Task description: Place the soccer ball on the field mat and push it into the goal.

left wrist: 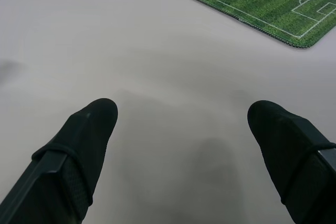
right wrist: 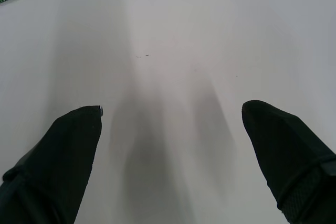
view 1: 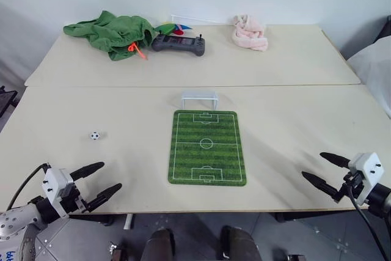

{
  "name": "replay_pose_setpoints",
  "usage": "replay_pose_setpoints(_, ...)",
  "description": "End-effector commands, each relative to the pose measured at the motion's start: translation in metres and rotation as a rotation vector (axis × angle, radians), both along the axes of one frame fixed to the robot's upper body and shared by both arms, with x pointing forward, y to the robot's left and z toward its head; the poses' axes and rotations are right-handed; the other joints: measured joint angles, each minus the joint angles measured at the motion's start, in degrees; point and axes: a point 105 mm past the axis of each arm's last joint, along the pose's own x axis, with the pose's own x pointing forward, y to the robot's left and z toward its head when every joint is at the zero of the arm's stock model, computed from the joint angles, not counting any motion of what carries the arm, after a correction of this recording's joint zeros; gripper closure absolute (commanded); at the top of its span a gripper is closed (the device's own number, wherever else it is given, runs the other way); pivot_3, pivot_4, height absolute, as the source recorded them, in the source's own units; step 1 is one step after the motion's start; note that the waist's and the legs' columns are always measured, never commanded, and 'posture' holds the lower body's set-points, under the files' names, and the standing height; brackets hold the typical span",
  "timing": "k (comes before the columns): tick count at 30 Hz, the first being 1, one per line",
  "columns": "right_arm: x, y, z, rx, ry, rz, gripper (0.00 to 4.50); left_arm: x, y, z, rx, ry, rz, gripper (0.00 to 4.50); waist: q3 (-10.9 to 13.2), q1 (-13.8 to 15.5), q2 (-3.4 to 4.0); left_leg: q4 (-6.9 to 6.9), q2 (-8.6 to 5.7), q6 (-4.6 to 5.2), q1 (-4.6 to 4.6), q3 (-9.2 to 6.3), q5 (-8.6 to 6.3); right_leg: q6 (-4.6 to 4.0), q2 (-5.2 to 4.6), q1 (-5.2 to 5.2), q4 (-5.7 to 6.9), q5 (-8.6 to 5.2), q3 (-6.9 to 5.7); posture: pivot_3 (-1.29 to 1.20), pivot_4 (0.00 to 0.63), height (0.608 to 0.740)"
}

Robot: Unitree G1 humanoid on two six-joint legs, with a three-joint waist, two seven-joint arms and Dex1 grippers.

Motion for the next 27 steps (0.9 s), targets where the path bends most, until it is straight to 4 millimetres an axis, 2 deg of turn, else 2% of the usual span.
replay_pose_setpoints(1, 0.002, -0.003, 0.014, -0.012, -0.044, -0.003, 0.00, 0.002, -0.005, 0.010, 0.010, -0.048, -0.026, 0.04, 0.00, 0.00, 0.00, 0.00, 0.00, 0.00, 0.00, 0.00, 0.00, 0.00, 0.00, 0.00, 0.00, 0.00, 0.00, 0.00, 0.150, 0.740)
replay_pose_setpoints(4, 0.001, -0.003, 0.016, -0.012, -0.042, -0.002, 0.00, 0.005, -0.007, 0.015, -0.001, -0.052, -0.005, 0.04, 0.00, 0.01, 0.00, 0.02, 0.00, 0.00, -0.01, 0.00, -0.01, 0.00, 0.00, 0.00, 0.00, 0.00, 0.00, 0.00, 0.150, 0.740)
replay_pose_setpoints(7, 0.000, -0.001, 0.019, -0.008, -0.046, 0.009, 0.00, 0.009, -0.005, 0.010, 0.025, 0.020, 0.028, 0.04, 0.00, 0.04, 0.00, 0.02, 0.00, 0.01, 0.00, 0.00, -0.01, 0.01, 0.00, 0.00, 0.01, 0.00, 0.02, 0.00, 0.150, 0.740)
replay_pose_setpoints(15, -0.006, 0.018, 0.031, 0.050, -0.054, 0.139, 0.00, 0.023, -0.011, 0.039, -0.017, -0.091, 0.048, 0.04, 0.00, 0.11, 0.00, 0.18, 0.00, 0.02, -0.01, 0.00, -0.08, 0.04, 0.01, 0.03, 0.03, 0.03, 0.05, 0.00, 0.150, 0.740)
replay_pose_setpoints(17, -0.007, 0.021, 0.034, 0.055, -0.065, 0.159, 0.00, 0.024, -0.014, 0.056, -0.063, -0.146, 0.033, 0.04, 0.00, 0.10, 0.00, 0.21, 0.00, 0.03, -0.01, 0.02, -0.09, 0.06, 0.01, 0.03, 0.04, 0.03, 0.08, 0.00, 0.150, 0.740)
replay_pose_setpoints(23, -0.008, 0.029, 0.040, 0.070, -0.081, 0.222, 0.00, 0.059, 0.013, 0.074, -0.046, -0.203, 0.242, 0.04, 0.00, 0.34, 0.01, 0.29, 0.01, 0.03, 0.00, 0.02, -0.09, 0.09, 0.03, 0.06, 0.12, 0.05, 0.11, 0.00, 0.150, 0.740)
replay_pose_setpoints(27, -0.003, 0.031, 0.044, 0.069, -0.099, 0.224, 0.00, 0.088, 0.032, 0.075, -0.103, -0.157, 0.401, 0.04, 0.00, 0.53, 0.00, 0.30, 0.01, 0.03, 0.01, 0.04, -0.09, 0.14, 0.04, 0.07, 0.11, 0.09, 0.13, 0.00, 0.150, 0.740)
